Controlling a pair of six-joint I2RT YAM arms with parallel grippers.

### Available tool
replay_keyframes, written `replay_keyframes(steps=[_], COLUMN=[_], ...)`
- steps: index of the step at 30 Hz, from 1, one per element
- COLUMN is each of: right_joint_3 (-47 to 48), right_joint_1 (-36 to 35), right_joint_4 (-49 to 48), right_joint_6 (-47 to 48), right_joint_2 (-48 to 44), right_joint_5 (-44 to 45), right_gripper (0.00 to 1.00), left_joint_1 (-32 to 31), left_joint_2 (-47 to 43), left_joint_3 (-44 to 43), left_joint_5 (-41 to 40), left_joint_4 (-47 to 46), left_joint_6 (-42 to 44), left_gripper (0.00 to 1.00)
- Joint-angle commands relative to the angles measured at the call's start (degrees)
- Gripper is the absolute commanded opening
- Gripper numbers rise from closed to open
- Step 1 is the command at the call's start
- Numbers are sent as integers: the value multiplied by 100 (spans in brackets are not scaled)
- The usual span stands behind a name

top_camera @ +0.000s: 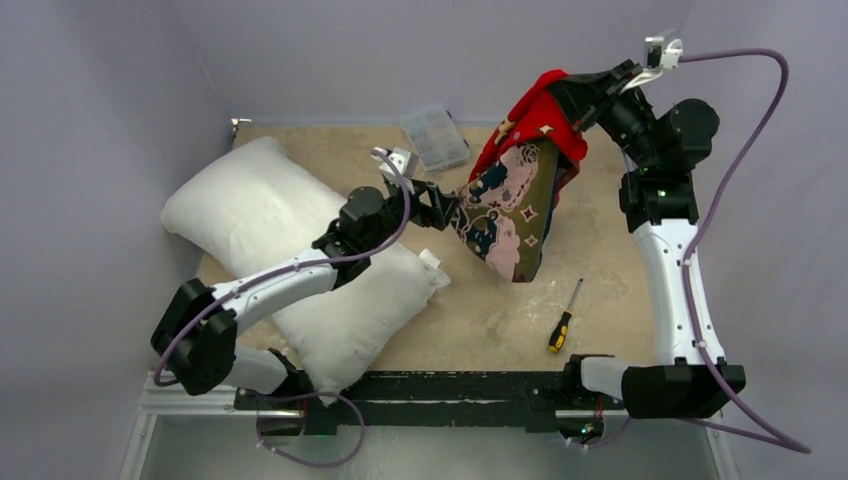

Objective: Remove the pillowcase from the pillow

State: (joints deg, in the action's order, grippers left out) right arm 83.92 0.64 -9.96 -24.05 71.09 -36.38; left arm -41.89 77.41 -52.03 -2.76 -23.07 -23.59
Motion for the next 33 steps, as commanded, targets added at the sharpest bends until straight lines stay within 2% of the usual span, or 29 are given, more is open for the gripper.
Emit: replay_keyframes(steps=[1,5,8,12,14,16,17,18,19,20,22,24,26,27,28,31,33], right_joint_3=[-208,-387,-562,-774,-905,-1042,-1097,-1127,-1135,-1133,-1148,-1219,-1264,-1294,-1288,-1230,-1246], right_joint_1=[-21,-186,-267,-459,-566,-632,-645,-652,-649,-658,-650,-643,-637,-638,-648,-690,-788], right_joint_4=[-536,-678,-796,-859,-867,-856,-810,-754,-624,-471,-158,77,185,148,145,254,340], right_joint_6=[-73,-129,-214,-280,-275,-262,-241,-203,-152,-115,-168,-456,-642,-683,-687,-575,-497], right_joint_2=[-178,-293,-328,-348,-385,-388,-371,-342,-315,-293,-240,-143,-10,61,135,333,317], right_joint_5=[-680,-949,-1093,-1201,-1084,-1004,-920,-819,-538,-74,1437,2410,3425,3833,4042,3757,3709], right_gripper=[1,1,1,1,1,1,1,1,1,1,3,4,6,12,21,49,63], left_joint_1=[-199,-409,-550,-623,-642,-650,-648,-645,-647,-646,-645,-645,-651,-646,-637,-642,-644], left_joint_2=[641,1212,1547,1895,2015,2115,2149,2148,2116,2042,1860,1595,1391,1345,1332,1377,1424], left_joint_3=[28,-87,-125,-137,-127,-79,-55,-20,16,59,208,450,408,299,177,55,-91], left_joint_5=[744,1104,1014,337,-227,-708,-950,-1203,-1530,-1894,-2651,-3374,-4214,-4568,-4759,-4725,-4664], left_joint_4=[-2012,-2537,-2967,-3552,-3773,-4023,-4130,-4161,-4097,-3912,-3508,-3089,-2102,-1533,-1114,-848,-618], left_joint_6=[741,965,975,712,478,237,97,-14,-139,-283,-526,-828,-1256,-1482,-1568,-1440,-1414], left_gripper=[85,86,87,87,82,67,48,37,15,0,0,0,0,0,0,0,0])
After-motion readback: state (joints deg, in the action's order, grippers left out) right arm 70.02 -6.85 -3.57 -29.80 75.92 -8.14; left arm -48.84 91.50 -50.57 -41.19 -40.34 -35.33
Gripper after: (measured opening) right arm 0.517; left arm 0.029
